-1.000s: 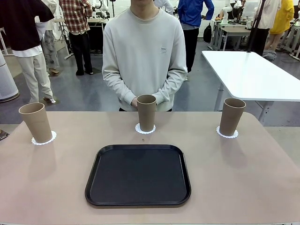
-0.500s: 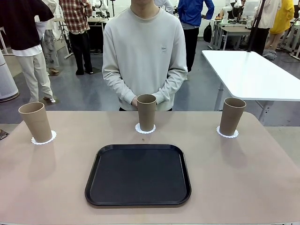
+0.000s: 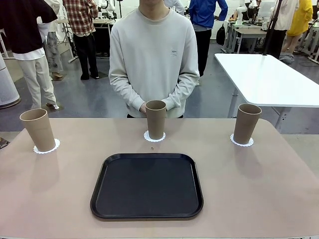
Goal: Place coasters on the table and set cups on them.
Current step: Take one Reusable plastic cup from the Flat Tray and place it on a coaster set by the human.
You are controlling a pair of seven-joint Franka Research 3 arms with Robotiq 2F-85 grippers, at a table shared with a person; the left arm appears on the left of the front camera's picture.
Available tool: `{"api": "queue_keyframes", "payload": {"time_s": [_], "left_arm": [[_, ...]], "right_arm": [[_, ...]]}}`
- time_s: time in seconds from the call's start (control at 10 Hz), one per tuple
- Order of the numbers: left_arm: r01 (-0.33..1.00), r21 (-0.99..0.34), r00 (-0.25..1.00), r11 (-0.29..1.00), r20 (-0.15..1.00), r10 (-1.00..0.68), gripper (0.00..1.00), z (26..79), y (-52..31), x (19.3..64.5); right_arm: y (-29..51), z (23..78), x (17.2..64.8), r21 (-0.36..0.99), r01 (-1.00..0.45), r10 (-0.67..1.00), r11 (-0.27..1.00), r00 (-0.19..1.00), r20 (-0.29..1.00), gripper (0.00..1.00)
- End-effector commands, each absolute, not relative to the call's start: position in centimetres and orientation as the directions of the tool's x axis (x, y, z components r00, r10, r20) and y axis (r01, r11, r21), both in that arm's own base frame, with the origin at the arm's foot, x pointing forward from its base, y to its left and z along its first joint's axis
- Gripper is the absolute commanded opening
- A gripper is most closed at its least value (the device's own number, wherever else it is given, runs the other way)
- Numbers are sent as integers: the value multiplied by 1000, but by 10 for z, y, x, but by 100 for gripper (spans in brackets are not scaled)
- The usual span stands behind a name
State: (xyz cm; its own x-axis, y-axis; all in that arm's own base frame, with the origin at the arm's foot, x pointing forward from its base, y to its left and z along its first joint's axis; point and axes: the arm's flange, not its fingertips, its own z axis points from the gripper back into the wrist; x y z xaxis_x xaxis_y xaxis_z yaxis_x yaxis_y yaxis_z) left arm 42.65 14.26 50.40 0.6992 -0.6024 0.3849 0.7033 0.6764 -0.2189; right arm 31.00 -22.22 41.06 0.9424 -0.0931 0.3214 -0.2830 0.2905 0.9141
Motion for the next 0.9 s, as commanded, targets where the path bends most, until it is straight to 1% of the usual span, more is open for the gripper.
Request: {"api": "queue_keyframes", "payload": {"time_s": [0.0, 0.2, 0.3, 0.4, 0.5, 0.8], "left_arm": [[703, -223, 700, 675, 384, -602, 100, 508, 142, 430], [704, -219, 699, 676, 385, -603, 100, 504, 143, 427], [535, -150, 819, 831, 332, -468, 100, 504, 127, 387], [452, -143, 867, 880, 303, -396, 100, 507, 117, 372], [390, -194, 906, 900, 254, -338, 100, 494, 106, 340], [400, -234, 916, 886, 133, -379, 100, 493, 84, 309]], "right_arm": [[-222, 409, 308, 915, -287, -98, 283, 941, 325, 100], [-222, 409, 308, 915, -287, -98, 283, 941, 325, 100], [-222, 409, 308, 915, -287, -98, 283, 941, 325, 100], [-222, 409, 308, 915, -287, -98, 283, 941, 325, 100], [-222, 409, 308, 915, -287, -98, 283, 941, 325, 100], [-222, 409, 308, 915, -287, -98, 283, 941, 325, 100]]}}
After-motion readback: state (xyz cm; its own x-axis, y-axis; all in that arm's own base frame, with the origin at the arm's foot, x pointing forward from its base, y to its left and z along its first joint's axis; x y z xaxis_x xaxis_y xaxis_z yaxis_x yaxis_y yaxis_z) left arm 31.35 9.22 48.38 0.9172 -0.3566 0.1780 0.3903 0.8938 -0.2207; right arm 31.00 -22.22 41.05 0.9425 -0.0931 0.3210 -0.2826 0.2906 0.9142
